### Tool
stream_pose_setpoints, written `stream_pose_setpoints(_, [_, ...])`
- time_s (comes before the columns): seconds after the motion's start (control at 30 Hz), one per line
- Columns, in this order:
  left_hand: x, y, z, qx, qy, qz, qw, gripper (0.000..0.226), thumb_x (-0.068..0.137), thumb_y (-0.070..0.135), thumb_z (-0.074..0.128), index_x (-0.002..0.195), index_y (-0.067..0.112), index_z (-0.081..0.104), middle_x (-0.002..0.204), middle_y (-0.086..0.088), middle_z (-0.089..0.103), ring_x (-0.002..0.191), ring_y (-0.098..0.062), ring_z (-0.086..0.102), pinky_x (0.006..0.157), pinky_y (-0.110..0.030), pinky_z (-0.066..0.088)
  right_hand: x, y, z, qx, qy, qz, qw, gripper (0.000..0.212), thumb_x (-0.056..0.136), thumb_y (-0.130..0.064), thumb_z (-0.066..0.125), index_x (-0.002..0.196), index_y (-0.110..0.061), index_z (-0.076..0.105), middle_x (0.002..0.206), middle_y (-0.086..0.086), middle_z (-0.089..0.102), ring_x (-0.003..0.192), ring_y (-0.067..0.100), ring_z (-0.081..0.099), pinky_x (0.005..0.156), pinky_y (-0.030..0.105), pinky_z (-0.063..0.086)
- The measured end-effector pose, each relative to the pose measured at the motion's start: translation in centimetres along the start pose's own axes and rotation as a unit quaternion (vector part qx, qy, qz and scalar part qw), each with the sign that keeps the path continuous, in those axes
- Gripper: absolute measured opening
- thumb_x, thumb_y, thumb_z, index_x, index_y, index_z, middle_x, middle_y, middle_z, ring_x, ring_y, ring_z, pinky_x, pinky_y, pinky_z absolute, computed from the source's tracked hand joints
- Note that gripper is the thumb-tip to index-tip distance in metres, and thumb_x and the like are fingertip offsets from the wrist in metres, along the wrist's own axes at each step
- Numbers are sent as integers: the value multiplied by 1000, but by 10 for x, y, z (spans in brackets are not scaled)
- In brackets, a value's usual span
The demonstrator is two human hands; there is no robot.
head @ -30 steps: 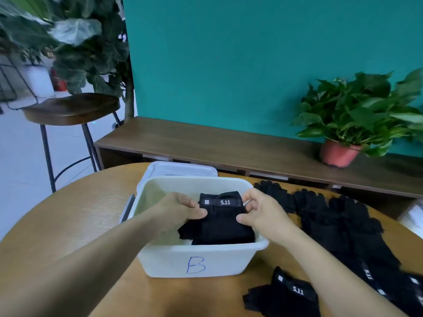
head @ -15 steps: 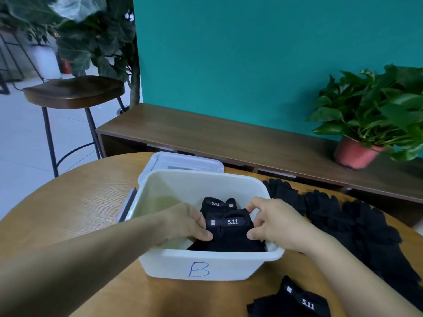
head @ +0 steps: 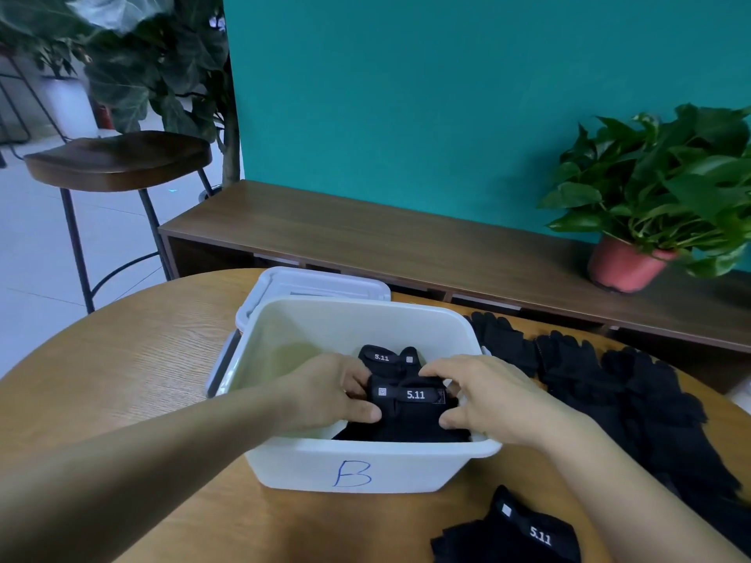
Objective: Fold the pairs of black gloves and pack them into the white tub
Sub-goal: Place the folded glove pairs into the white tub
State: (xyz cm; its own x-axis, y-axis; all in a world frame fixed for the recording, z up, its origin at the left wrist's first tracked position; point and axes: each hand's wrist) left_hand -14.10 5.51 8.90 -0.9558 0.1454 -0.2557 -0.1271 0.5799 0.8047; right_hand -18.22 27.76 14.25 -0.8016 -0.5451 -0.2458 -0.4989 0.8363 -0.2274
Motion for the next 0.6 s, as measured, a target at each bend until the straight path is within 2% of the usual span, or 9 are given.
stream_pose_setpoints(0.07, [-2,2,-3,7,31,28,999,41,81,18,82,110,35,59,111,8,65,102,-8,65,94,-27,52,-1,2,0,4,-5,-9,1000,37,85,-27,72,120,-35,61,108,-10,64,104,15,59,92,37,50])
stream_pose_setpoints(0.17, [-5,7,-3,114,16,49,992,42,79,31,83,109,49,59,110,28,57,110,8,54,107,-37,38,-1,2,-2,-22,-26,-5,999,42,86,-31,72,126,-27,61,129,-5,56,118,21,53,105,40,41])
stream_pose_setpoints(0.23, [-7,10,0,170,-17,35,985,48,79,33,82,120,46,60,103,35,52,112,6,54,110,-41,36,0,2,-2,-54,-44,2,998,50,87,-35,70,134,-25,57,141,-4,46,124,23,49,112,38,29])
stream_pose_setpoints(0.3, [-8,14,1,192,-38,24,980,57,80,32,81,132,40,57,99,37,48,110,4,54,112,-43,33,1,1,-2,-67,-52,-2,996,49,86,-36,70,132,-21,59,143,-3,42,121,24,50,112,37,25])
stream_pose_setpoints(0.4, [-7,18,1,232,-38,32,972,58,81,34,80,134,41,55,111,34,50,114,4,53,114,-43,26,2,3,-2,-62,-58,10,996,49,86,-36,70,128,-14,60,144,-1,42,120,26,51,107,34,30])
stream_pose_setpoints(0.47, [-8,17,-1,216,-24,29,976,57,79,35,81,130,44,56,114,32,51,117,4,52,114,-42,27,0,3,-3,-33,-53,17,998,50,86,-32,71,129,-10,59,144,-1,42,123,27,49,111,34,25])
stream_pose_setpoints(0.53, [-9,14,-4,146,-6,24,989,55,75,33,85,119,51,58,116,28,55,118,6,50,111,-32,35,-3,4,-4,3,-42,16,999,48,88,-29,70,132,-13,58,144,-2,46,130,26,42,116,34,17])
stream_pose_setpoints(0.6, [-11,15,-6,83,2,29,996,54,76,27,86,117,51,59,119,23,57,118,8,49,98,-16,41,-5,6,-4,43,-29,27,998,52,91,-28,68,140,-24,52,143,-3,50,140,26,27,117,37,15])
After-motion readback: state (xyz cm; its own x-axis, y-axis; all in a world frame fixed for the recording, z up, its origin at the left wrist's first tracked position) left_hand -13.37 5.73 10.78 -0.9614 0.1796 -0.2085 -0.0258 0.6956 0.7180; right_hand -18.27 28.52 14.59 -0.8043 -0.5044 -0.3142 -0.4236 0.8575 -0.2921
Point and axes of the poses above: each hand's wrist, its own x-axis towards the middle knuckle, its own z-axis out of the palm, y = z × x
